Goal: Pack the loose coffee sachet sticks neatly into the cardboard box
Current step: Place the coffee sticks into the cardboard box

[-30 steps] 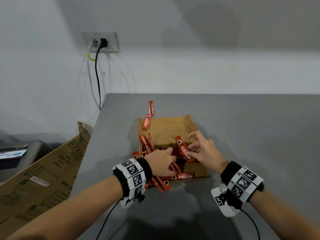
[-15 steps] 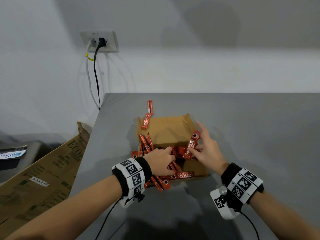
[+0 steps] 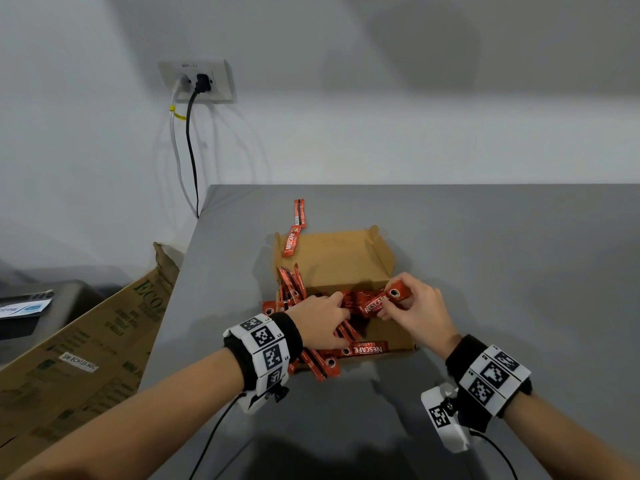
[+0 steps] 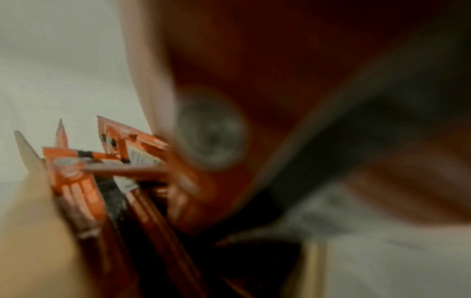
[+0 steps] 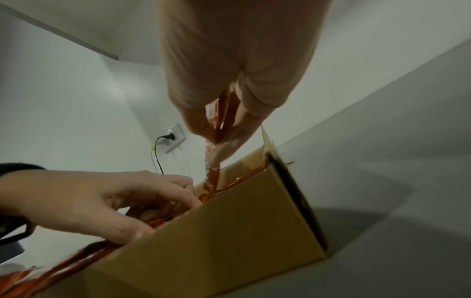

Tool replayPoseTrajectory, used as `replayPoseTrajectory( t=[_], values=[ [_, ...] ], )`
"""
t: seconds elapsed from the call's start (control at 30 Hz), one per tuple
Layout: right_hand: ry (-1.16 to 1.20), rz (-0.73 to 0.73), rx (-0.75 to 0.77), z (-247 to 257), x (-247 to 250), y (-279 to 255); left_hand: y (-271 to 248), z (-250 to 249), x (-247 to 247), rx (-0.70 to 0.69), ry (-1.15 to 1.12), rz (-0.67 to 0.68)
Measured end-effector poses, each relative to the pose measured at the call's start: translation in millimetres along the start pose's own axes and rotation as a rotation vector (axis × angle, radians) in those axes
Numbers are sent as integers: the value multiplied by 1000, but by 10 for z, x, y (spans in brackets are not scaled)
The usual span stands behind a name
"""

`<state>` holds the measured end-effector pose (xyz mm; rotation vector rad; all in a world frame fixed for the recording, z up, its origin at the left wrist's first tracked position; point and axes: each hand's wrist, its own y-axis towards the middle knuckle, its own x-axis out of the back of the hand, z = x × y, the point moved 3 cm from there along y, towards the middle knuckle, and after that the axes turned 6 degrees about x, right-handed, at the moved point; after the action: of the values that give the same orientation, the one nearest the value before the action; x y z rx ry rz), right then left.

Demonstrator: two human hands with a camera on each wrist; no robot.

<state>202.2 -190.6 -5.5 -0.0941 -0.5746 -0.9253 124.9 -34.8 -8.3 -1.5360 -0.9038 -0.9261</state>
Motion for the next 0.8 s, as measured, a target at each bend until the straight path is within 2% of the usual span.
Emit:
replayPoseTrajectory(
  t=[0.13,0.23,0.37,0.53,0.8],
  values=[
    [-85,73,48,-36,-55,-38,-3,-4,3,5,8,3],
    [-254,132,97,-67,-146,-57,-2,-1,-3,7,8,9],
    [-555,110,212,-63,-148,-41,0,6,-12,13,-5,5],
    [-739,182,48,-109,-159,-9,8,-9,-5,42,-54,-38],
    [-822,202,-14,-95,-196,61,5,-5,21,107,-135,-148]
  ],
)
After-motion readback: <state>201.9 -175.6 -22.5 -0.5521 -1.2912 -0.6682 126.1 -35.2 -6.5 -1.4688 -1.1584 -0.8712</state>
